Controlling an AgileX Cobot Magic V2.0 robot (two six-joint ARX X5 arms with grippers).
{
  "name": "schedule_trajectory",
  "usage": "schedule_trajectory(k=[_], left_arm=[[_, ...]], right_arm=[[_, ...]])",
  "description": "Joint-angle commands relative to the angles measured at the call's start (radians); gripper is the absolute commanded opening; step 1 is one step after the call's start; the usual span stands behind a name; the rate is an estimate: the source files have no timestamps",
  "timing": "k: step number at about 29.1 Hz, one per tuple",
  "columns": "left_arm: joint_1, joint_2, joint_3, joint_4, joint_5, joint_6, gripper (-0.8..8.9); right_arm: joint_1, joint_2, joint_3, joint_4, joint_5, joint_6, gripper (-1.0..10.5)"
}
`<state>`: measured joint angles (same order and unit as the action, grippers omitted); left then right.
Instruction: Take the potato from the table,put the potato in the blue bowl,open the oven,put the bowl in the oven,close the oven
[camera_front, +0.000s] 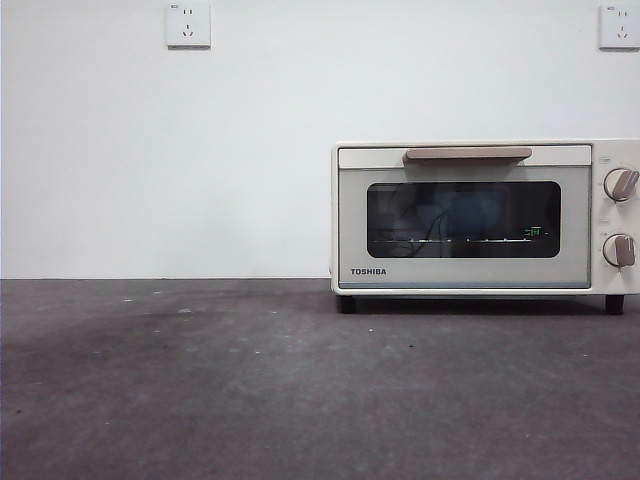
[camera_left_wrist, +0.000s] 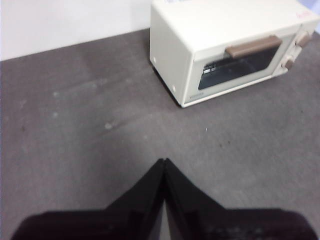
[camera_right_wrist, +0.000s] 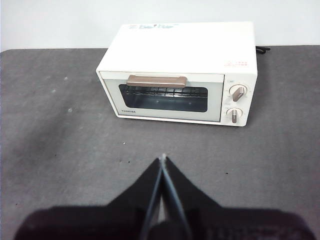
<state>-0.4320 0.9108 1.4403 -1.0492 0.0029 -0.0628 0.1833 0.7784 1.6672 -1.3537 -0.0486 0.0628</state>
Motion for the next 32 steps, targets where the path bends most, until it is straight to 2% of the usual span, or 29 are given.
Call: schedule_trajectory(k=[1, 15, 20, 22, 27, 32], left_arm=[[0.002, -0.020, -0.002, -0.014, -0.003, 0.018, -0.04], [0.003, 0.066, -0.004, -0.005, -0.003, 0.018, -0.04], [0.041, 0.047, -0.005, 0.001, 0.000, 0.039, -0.04], [0.066, 0.012, -0.014, 0.049, -0.021, 0.138, -0.04], [0.180, -0.145, -0.122, 0.143, -0.023, 0.146, -0.04], [0.264, -0.372, -0.399, 0.365, -0.055, 0.177, -0.04]], right_arm=[[0.000, 0.005, -0.004, -0.023, 0.004, -0.012, 0.0], [0.000, 0.105, -0.004, -0.023, 0.004, -0.012, 0.0], [0.000, 0.172, -0.004, -0.023, 0.004, -0.012, 0.0], [0.000, 0.203, -0.004, -0.023, 0.004, -0.012, 0.0], [0.000, 0.291, -0.004, -0.023, 0.005, -0.012, 0.0], [0.000, 0.408, -0.004, -0.023, 0.004, -0.012, 0.0]])
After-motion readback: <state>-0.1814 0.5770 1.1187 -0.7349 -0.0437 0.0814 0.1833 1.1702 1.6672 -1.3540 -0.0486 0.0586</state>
